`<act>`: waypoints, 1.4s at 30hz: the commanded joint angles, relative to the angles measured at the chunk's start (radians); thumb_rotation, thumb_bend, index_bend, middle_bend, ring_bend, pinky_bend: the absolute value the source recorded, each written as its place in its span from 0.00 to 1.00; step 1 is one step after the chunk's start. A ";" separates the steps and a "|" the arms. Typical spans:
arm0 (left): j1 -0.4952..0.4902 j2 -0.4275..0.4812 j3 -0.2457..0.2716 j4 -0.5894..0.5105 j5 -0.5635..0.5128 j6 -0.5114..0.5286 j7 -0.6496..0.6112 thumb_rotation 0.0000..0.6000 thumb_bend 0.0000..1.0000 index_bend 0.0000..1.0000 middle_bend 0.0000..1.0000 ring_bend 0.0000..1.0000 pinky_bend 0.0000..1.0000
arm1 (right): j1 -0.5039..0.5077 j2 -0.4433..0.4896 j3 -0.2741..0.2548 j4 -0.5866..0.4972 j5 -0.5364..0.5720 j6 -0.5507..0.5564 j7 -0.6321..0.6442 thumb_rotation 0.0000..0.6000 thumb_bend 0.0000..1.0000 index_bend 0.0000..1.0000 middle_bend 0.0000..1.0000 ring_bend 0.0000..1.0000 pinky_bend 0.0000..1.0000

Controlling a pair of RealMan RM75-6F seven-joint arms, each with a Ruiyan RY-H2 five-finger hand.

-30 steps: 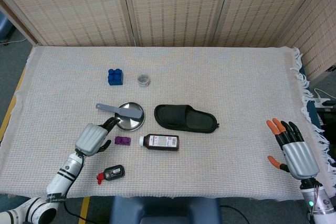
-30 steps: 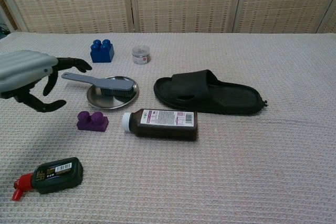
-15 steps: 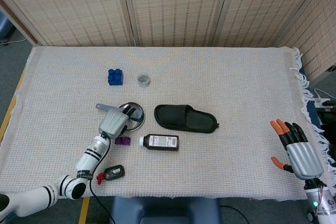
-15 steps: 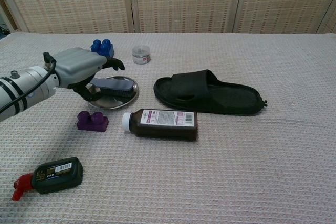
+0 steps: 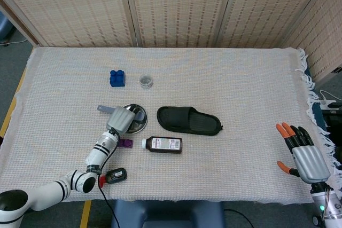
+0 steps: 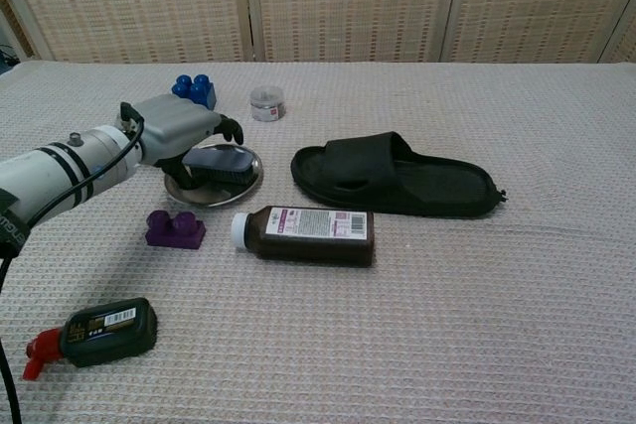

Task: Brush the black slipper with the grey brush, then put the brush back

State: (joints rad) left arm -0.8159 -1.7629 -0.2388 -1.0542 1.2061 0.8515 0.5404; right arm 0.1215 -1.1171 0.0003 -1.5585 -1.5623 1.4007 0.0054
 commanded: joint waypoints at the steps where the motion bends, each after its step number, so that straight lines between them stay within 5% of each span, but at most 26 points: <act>1: -0.014 -0.013 0.004 0.032 -0.014 -0.011 -0.001 1.00 0.39 0.23 0.21 0.68 0.94 | 0.001 0.002 0.000 -0.002 0.003 -0.004 0.000 1.00 0.10 0.00 0.00 0.00 0.00; 9: -0.036 -0.031 0.009 0.090 -0.036 -0.026 -0.009 1.00 0.39 0.27 0.30 0.68 0.94 | 0.000 0.006 0.000 -0.009 0.007 -0.005 -0.006 1.00 0.10 0.00 0.00 0.00 0.00; 17: -0.035 -0.035 0.026 0.101 -0.009 0.023 -0.027 1.00 0.39 0.42 0.47 0.68 0.94 | -0.001 0.007 -0.002 -0.010 0.003 -0.003 -0.007 1.00 0.10 0.00 0.00 0.00 0.00; 26: -0.022 0.014 0.030 -0.018 0.016 0.102 0.001 1.00 0.39 0.45 0.50 0.70 0.96 | 0.062 -0.040 -0.013 0.031 -0.082 -0.056 -0.002 1.00 0.11 0.00 0.00 0.00 0.00; 33: -0.011 0.077 -0.003 -0.204 -0.027 0.165 0.090 1.00 0.39 0.44 0.49 0.70 0.96 | 0.239 -0.069 0.010 0.026 -0.133 -0.270 -0.058 1.00 0.25 0.00 0.00 0.00 0.00; 42: -0.023 0.111 -0.023 -0.334 -0.125 0.169 0.183 1.00 0.39 0.44 0.48 0.70 0.96 | 0.425 -0.131 0.031 0.039 -0.066 -0.565 -0.153 1.00 0.40 0.00 0.00 0.00 0.00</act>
State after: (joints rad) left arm -0.8353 -1.6602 -0.2571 -1.3723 1.0958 1.0194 0.7131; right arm 0.4963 -1.2207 0.0226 -1.5279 -1.6576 0.8976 -0.1070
